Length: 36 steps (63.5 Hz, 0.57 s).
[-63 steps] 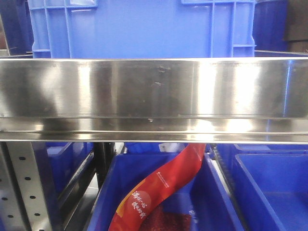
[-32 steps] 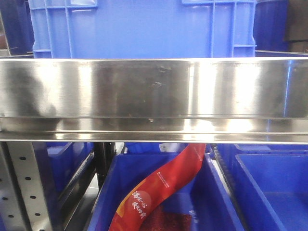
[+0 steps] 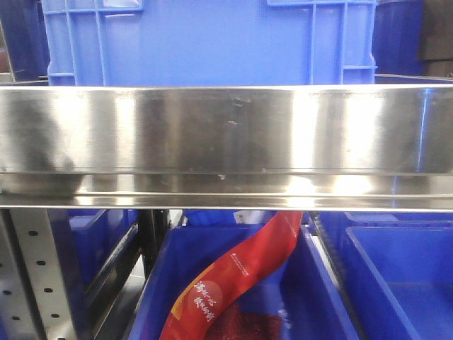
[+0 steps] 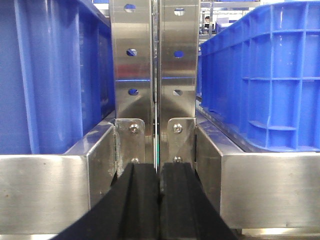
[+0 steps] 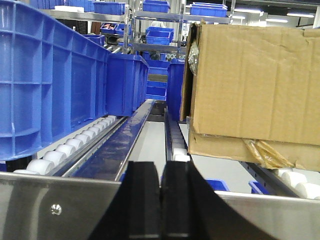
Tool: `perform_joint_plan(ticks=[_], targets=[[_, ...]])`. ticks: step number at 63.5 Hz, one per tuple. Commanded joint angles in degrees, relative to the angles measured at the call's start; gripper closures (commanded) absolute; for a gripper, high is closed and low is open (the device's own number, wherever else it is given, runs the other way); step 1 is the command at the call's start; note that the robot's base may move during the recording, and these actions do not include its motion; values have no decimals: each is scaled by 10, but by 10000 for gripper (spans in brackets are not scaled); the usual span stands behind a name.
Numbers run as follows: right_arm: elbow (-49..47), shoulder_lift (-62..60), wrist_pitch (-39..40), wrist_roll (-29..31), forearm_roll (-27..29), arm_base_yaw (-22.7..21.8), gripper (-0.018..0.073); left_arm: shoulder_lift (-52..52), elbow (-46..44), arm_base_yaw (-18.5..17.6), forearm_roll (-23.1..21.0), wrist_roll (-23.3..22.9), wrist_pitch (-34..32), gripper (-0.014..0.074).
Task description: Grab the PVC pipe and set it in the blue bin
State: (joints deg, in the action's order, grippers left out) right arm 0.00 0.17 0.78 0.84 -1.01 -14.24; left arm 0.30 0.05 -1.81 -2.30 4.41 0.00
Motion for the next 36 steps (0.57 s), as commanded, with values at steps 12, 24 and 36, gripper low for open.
perform_joint_plan(ticks=[12,24,36], targets=[[0,-2,12,2,3,-3,722,-3,-1,2,4,-1,-10,707],[0,-2,12,2,3,-3,722,-3,-1,2,4,-1,-10,707],[0,-2,12,2,3,-3,722,-3,-1,2,4,-1,-10,707]])
